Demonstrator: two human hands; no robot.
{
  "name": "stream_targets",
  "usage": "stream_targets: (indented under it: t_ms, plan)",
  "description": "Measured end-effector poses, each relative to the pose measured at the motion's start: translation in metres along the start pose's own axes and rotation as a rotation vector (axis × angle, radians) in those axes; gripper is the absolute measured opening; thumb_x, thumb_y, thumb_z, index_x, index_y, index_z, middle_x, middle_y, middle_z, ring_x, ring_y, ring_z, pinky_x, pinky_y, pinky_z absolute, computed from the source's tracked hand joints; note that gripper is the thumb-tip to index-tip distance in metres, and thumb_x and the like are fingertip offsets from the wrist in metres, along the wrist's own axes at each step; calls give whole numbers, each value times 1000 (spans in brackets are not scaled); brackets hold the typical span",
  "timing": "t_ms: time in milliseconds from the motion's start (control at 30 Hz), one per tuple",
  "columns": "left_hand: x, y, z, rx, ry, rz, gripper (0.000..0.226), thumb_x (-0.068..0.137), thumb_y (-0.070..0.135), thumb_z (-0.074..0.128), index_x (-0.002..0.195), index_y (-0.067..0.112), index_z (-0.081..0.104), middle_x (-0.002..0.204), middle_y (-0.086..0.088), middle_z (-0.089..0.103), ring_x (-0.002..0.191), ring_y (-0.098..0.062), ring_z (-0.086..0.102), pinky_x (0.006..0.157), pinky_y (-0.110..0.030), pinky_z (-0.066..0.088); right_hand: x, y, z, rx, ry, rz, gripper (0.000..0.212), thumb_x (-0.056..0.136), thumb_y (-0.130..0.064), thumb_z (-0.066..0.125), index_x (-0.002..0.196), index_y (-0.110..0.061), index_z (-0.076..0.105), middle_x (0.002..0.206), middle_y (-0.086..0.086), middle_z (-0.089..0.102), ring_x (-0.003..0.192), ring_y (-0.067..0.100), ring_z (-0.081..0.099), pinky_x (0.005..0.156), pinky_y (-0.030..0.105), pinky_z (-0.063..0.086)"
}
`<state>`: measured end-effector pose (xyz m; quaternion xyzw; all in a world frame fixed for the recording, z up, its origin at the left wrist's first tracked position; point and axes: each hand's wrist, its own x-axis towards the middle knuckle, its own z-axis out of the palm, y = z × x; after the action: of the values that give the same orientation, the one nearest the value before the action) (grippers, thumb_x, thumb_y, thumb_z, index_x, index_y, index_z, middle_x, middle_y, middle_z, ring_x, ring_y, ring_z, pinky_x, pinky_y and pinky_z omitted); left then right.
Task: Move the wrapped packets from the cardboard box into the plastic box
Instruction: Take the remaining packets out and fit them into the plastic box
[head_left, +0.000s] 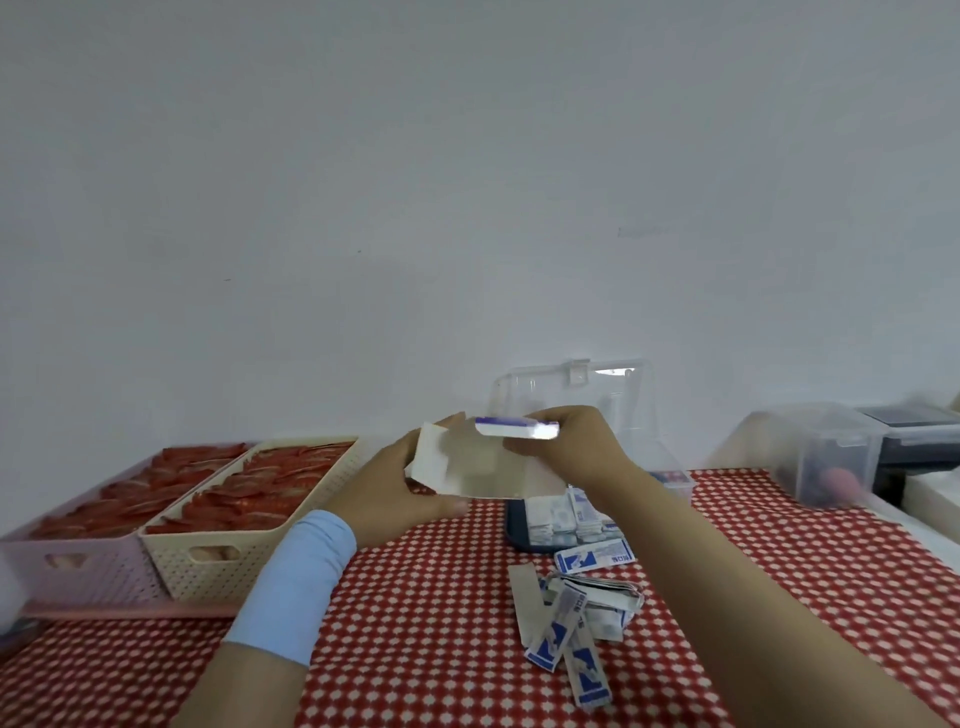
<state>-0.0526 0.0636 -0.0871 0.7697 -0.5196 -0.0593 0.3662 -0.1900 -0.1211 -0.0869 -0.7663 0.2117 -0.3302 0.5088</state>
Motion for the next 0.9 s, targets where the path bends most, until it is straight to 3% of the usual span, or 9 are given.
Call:
stream_targets:
  t_ms: [67,133,267,433,533,600,667,767,900]
  plan:
    - [1,-9,0,-75,65,-86,62,77,40,81,133,37,55,119,17,68,109,-2,63,102,-38,50,1,-10,3,108,-68,98,19,82,-17,81,97,-9,72,95,12,73,80,24,72,63,34,61]
    - [0,-15,0,-127,100,-149,59,79,49,77,132,34,57,121,14,69,109,-4,63,102,-38,50,5,-16,9,222,-119,151,13,88,-14,74,95,-6,67,100,16,73,83,28,74,70,39,64]
    - [2,-24,3,-122,156,-191,38,92,40,66,126,27,56,116,12,64,100,-3,58,80,-12,43,12,-12,30,200,-202,155,26,97,-24,64,114,-5,66,104,9,75,89,23,75,68,33,62]
    - [11,-47,17,-153,145,-294,56,82,47,73,130,32,47,126,9,63,116,-17,60,99,-45,50,15,2,56,-35,-192,118,23,100,-32,54,101,-20,73,95,3,76,87,23,73,81,43,62]
    - [15,-68,23,-209,221,-301,67,66,55,79,119,41,41,126,11,60,116,-13,58,100,-45,49,20,7,63,-231,-192,89,26,101,-26,53,104,-14,76,97,6,74,86,24,70,79,39,61]
    - [14,-65,22,-224,173,-274,58,76,59,71,126,44,45,129,17,57,116,-7,54,104,-39,45,22,8,64,-315,-201,53,23,100,-22,56,104,-12,76,101,3,72,84,17,67,70,30,60]
    - [15,-61,19,-273,111,-287,39,96,53,50,133,41,52,128,20,52,115,-3,49,107,-34,40,24,10,67,-375,-194,22,18,98,-19,60,103,-15,77,109,-1,70,88,13,64,64,20,54]
    - [21,-61,20,-297,140,-282,38,105,34,41,141,42,46,136,17,49,118,-4,47,102,-26,38,27,13,71,-405,-156,5,15,94,-18,65,107,-19,74,120,-2,66,93,11,60,62,13,50]
    - [26,-67,26,-356,284,-292,71,96,12,59,149,39,21,126,2,60,104,-5,58,74,-14,43,28,14,71,-312,-149,37,60,86,-16,74,138,-21,45,127,-1,58,101,14,57,63,15,48]
